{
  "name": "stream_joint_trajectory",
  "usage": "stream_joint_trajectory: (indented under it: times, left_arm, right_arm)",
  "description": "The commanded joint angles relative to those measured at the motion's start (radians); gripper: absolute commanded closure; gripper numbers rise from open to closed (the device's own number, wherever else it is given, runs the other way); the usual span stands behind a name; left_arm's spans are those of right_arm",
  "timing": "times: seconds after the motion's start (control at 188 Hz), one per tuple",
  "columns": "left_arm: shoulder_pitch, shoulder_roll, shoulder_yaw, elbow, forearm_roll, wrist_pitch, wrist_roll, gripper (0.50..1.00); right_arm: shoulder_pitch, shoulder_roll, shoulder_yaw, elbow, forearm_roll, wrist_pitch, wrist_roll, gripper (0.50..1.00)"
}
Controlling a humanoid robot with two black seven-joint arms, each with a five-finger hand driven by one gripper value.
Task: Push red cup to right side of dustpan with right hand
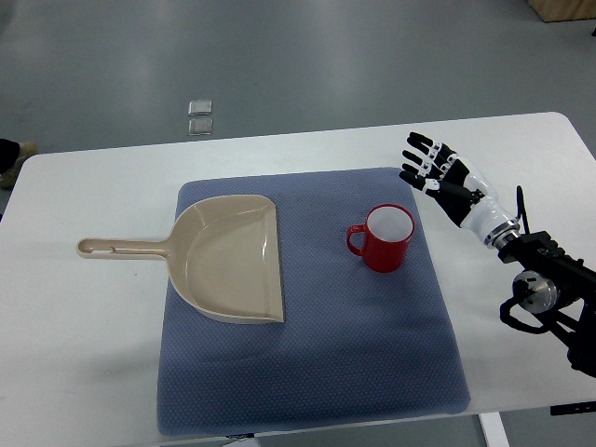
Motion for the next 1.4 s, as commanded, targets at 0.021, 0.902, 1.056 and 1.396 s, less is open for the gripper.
stream_joint_trajectory:
  times: [0.021,0.902,1.056,1.396]
  left_arm:
    - [0.000,0.000,0.001,0.000,0.000,-0.001,0.000,0.500]
    - [-0.015,0.000,0.001,0.005,0.000,0.003,0.000,0.500]
    - [-0.015,0.000,0.001,0.006,0.000,0.003,0.000,0.500]
    - [-0.015,0.000,0.001,0.005,0.000,0.003,0.000,0.500]
  right_arm:
    - [0.002,0.000,0.000,0.000,0.000,0.000,0.000,0.568]
    - [-0.078,-0.082,0.017,0.044,0.000,0.078,0.017,0.568]
    - [-0.121,-0.114,0.011,0.101,-0.006,0.078,0.045,0.568]
    - [-0.175,-0.092,0.015,0.146,-0.153,0.026,0.068,0.568]
